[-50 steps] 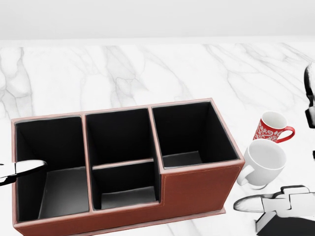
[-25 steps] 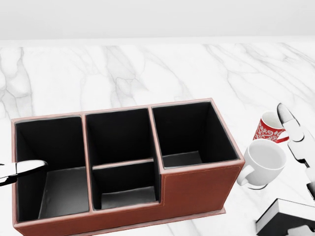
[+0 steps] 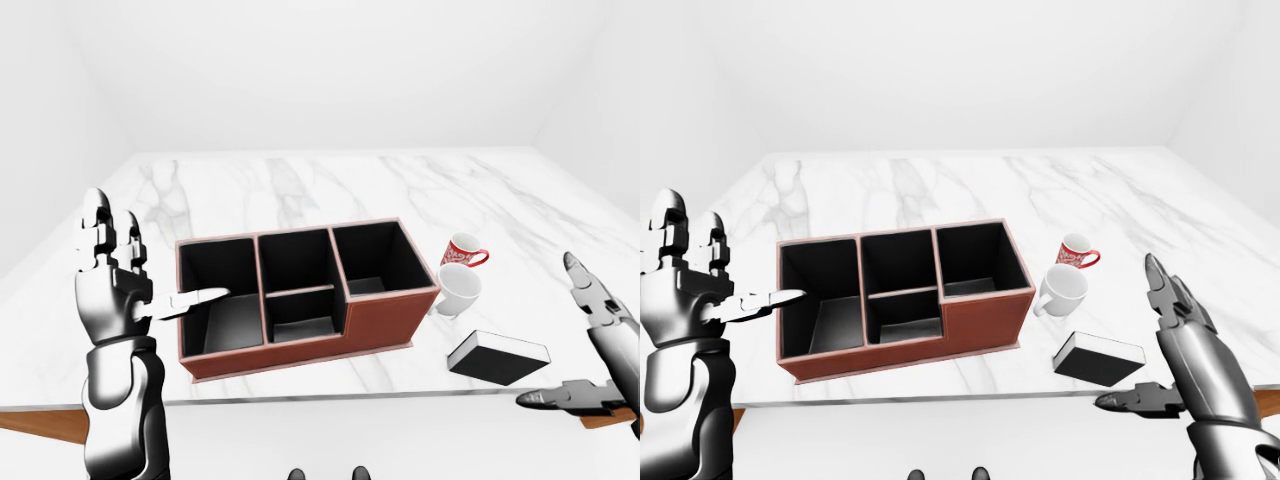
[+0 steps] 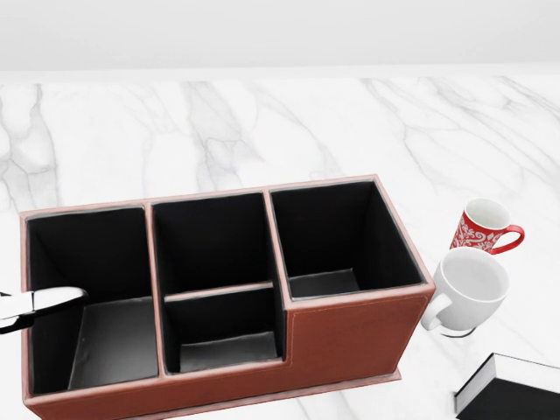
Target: Pick up the book and place it in the right compartment of the caddy.
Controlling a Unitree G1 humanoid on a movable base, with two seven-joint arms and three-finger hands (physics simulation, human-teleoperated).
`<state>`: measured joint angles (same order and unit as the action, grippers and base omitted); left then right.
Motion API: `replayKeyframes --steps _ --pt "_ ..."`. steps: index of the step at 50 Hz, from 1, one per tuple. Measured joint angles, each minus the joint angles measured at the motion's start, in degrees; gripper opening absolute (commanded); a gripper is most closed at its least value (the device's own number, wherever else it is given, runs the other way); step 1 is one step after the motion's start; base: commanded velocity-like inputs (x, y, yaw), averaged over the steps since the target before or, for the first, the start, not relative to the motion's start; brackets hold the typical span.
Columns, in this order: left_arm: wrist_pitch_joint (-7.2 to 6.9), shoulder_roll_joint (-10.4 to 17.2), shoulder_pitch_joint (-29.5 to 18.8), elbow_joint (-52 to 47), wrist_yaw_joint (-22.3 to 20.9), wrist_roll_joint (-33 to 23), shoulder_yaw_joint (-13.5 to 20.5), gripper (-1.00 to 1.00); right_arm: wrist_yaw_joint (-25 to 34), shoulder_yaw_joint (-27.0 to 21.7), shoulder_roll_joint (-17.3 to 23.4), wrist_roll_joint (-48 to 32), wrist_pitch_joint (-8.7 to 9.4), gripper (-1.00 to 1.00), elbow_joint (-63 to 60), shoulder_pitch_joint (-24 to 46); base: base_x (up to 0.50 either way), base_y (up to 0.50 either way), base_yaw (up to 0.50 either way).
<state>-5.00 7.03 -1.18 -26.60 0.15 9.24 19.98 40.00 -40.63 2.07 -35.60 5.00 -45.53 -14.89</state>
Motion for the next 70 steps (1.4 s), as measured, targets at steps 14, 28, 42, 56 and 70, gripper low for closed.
replayKeyframes --steps 14,28,42,56,70 --pt "0.00 -0.1 0.2 -0.2 -0.1 -0.1 -0.1 1.00 0.0 -1.3 1.4 -7.1 -0.10 1.00 4.5 0.4 0.00 0.00 0.00" --pt "0.00 -0.2 0.2 -0.8 -0.1 -0.2 -0.2 1.00 -1.3 1.5 3.3 -11.9 -1.65 1.00 11.3 1.3 0.00 0.00 0.00" --pt "0.00 -0.1 0.1 -1.1 -0.1 -0.1 0.0 1.00 -4.5 4.2 6.3 -15.0 -3.44 1.00 19.2 2.2 0.00 0.00 0.00" --pt "0.00 -0.1 0.0 -1.1 -0.1 -0.1 0.0 1.00 -8.0 5.9 8.4 -17.4 -5.18 1.00 25.8 3.0 0.00 0.00 0.00" --pt "0.00 0.0 -0.1 -0.1 -0.1 0.1 0.1 1.00 -12.1 8.5 11.3 -18.3 -5.62 1.00 33.4 4.9 0.00 0.00 0.00"
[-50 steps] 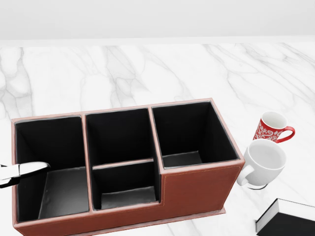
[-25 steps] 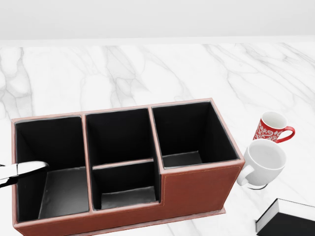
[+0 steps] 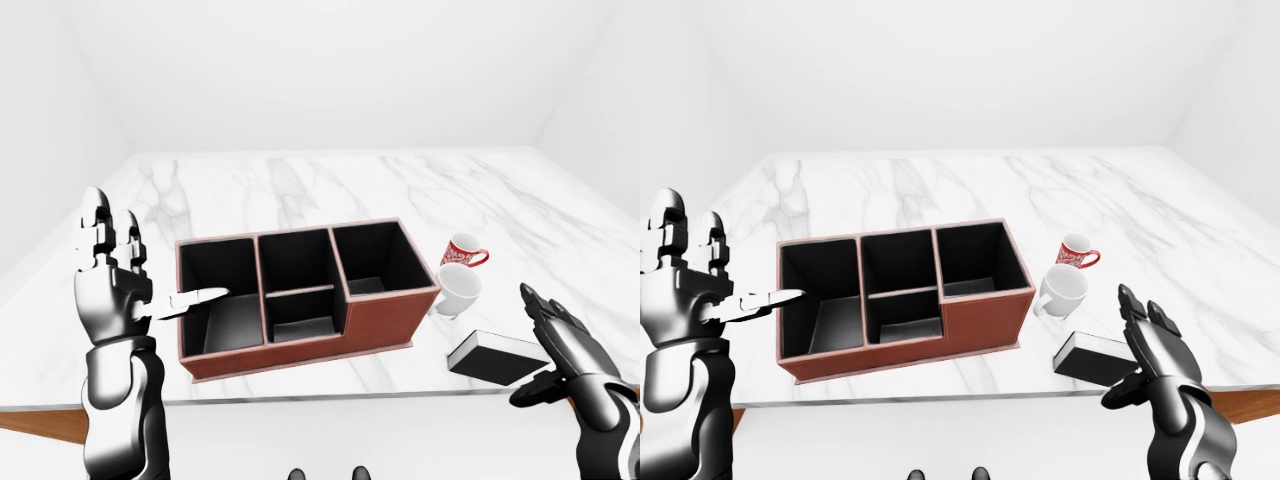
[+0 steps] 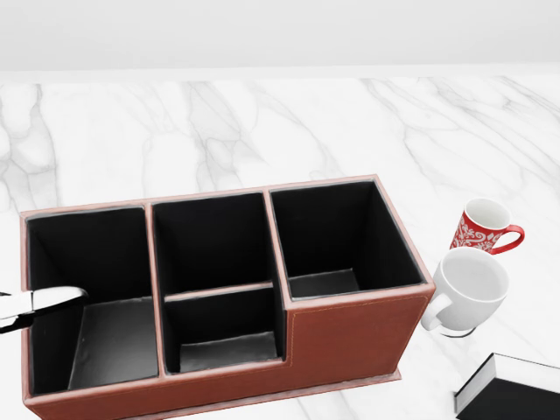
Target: Pick up the book and place it in the right compartment of the caddy.
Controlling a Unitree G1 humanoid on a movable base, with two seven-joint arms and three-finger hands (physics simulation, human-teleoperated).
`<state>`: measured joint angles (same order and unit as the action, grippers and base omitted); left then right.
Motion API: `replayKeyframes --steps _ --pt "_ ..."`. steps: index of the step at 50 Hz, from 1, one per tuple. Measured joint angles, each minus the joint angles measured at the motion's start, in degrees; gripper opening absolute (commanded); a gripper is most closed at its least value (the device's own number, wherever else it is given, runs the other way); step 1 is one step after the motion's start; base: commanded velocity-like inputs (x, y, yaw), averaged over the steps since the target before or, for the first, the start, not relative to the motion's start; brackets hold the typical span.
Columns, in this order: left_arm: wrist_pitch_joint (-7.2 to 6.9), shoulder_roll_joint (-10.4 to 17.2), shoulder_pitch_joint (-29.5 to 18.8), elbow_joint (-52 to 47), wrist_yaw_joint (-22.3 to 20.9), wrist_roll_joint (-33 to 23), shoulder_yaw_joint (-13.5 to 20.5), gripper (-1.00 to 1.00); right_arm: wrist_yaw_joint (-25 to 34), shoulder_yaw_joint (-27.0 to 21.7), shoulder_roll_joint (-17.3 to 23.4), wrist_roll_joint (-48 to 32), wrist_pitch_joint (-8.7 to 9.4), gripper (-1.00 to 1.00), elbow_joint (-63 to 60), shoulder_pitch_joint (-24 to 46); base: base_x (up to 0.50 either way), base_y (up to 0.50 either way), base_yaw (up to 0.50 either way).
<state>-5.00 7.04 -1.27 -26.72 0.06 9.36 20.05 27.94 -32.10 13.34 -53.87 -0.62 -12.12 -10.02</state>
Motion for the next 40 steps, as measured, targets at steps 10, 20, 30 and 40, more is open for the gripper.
replayKeyframes --steps 10,20,30,40 --pt "0.00 0.0 0.0 0.1 0.0 0.0 -0.1 1.00 -2.9 1.8 2.1 0.0 -0.22 1.00 5.5 1.1 0.00 0.00 0.00" --pt "0.00 0.0 0.1 0.0 0.0 -0.1 -0.1 1.00 -4.2 2.7 3.5 -0.3 -0.33 1.00 8.3 1.7 0.00 0.00 0.00" --pt "0.00 0.0 0.0 0.1 0.0 -0.2 -0.2 1.00 -4.7 3.5 5.0 -1.0 -0.12 1.00 10.6 3.0 0.00 0.00 0.00" --pt "0.00 0.0 0.0 0.1 0.1 -0.2 -0.2 1.00 -4.8 4.5 6.2 -1.6 0.48 1.00 12.2 4.3 0.00 0.00 0.00"
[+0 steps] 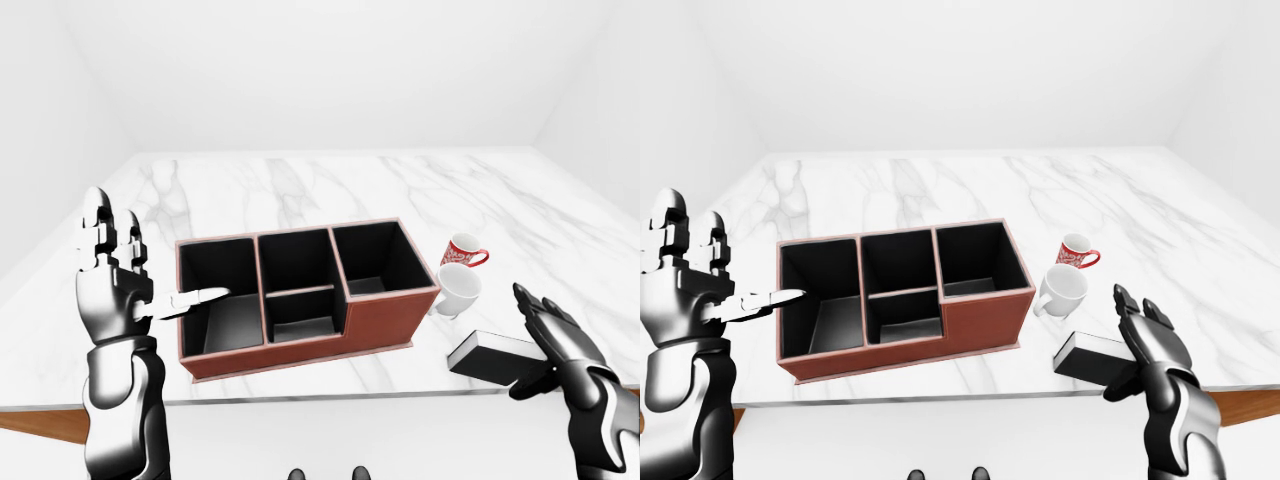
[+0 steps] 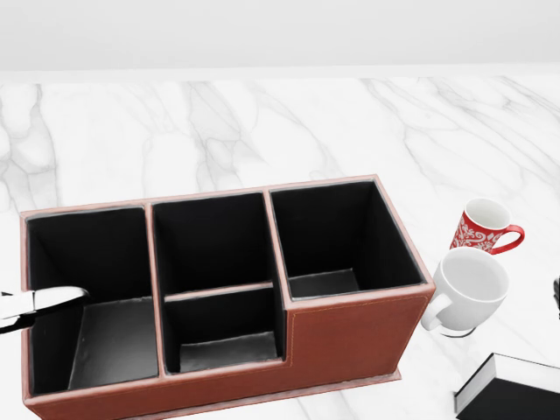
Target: Pick up the book and place it in the right compartment of the caddy.
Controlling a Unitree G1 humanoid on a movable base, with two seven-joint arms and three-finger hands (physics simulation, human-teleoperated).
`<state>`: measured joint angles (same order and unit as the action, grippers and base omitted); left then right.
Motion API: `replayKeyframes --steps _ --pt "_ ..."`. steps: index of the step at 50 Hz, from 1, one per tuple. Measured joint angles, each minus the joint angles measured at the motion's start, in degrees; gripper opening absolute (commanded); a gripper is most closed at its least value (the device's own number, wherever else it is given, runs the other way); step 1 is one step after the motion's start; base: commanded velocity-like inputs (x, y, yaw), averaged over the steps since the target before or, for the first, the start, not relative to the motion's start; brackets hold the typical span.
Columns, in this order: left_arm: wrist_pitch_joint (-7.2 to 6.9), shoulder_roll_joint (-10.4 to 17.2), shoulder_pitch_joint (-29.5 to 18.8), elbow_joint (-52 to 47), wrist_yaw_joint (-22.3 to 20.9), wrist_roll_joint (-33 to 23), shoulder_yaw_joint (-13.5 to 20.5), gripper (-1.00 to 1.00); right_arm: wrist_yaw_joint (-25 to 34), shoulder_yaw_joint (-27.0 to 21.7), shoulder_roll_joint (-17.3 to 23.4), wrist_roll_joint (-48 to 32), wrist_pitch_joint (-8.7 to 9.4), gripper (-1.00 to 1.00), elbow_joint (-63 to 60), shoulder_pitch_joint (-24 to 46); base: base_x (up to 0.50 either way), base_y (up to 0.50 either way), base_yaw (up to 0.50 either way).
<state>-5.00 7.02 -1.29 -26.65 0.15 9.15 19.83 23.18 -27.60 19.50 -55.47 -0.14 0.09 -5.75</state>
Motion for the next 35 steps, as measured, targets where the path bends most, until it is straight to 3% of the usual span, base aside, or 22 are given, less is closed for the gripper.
replayKeyframes --steps 35 --pt "0.00 0.1 0.0 0.1 0.0 0.1 0.1 1.00 0.5 4.4 1.9 -2.0 2.69 1.00 3.0 4.3 0.00 0.00 0.00"
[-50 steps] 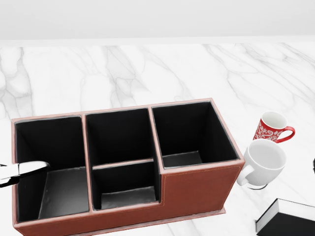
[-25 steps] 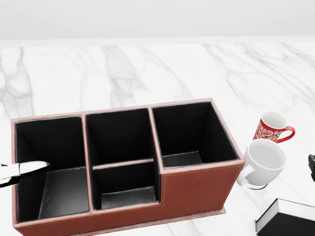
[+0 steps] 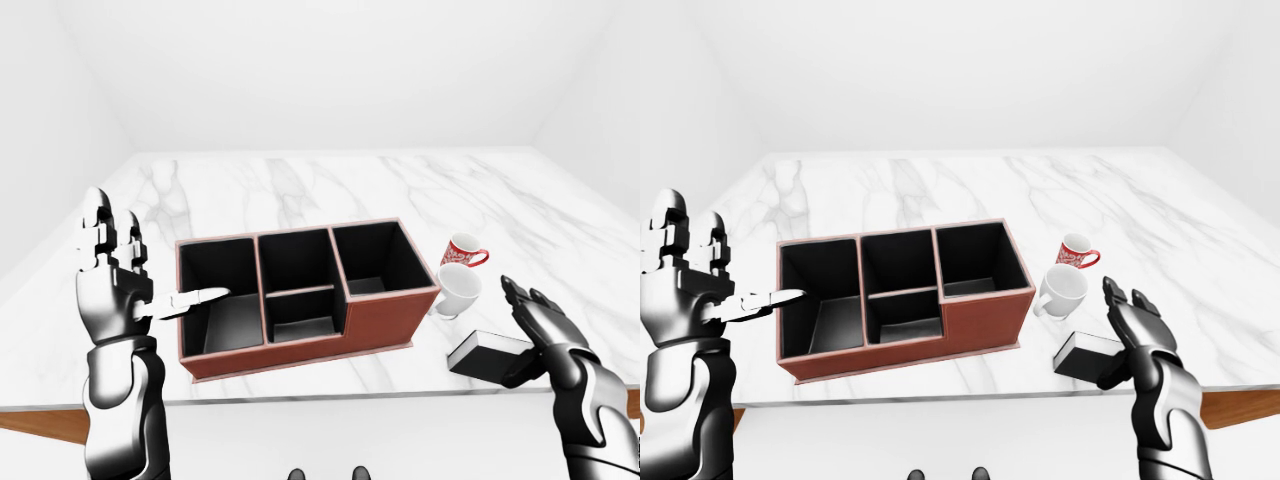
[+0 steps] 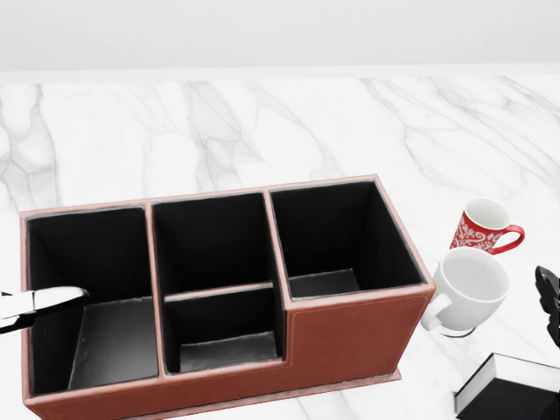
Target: Pick up the book and place it in the right compartment of the caddy.
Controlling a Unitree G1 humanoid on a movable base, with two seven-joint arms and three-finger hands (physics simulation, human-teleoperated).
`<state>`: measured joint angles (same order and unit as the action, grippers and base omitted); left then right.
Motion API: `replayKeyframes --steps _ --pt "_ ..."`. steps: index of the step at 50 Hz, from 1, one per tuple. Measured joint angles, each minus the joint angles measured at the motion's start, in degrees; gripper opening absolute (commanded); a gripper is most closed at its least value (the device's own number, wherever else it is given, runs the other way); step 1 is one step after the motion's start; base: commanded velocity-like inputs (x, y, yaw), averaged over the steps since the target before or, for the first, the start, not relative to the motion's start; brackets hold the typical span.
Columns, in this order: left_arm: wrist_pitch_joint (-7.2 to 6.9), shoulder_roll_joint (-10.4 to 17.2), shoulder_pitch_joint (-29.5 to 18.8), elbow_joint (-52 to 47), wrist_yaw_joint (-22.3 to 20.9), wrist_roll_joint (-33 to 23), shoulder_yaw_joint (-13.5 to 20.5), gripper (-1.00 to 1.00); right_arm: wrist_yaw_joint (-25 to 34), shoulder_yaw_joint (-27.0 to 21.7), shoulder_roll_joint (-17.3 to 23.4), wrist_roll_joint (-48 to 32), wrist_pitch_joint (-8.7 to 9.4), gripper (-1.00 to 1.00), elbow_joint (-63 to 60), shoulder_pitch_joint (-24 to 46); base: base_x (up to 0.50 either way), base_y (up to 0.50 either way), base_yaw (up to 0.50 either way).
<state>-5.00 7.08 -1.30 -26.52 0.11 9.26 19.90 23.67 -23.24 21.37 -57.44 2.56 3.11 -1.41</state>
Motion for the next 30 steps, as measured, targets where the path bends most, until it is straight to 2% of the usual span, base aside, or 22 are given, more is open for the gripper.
replayKeyframes --steps 14,30 --pt "0.00 0.0 0.0 0.0 0.0 -0.1 0.0 1.00 -1.0 1.7 0.6 -0.4 0.36 1.00 3.0 1.1 0.00 0.00 0.00" --pt "0.00 0.0 0.0 0.5 0.0 -0.1 -0.1 1.00 -3.7 3.0 1.4 -0.1 -0.01 1.00 8.0 1.8 0.00 0.00 0.00"
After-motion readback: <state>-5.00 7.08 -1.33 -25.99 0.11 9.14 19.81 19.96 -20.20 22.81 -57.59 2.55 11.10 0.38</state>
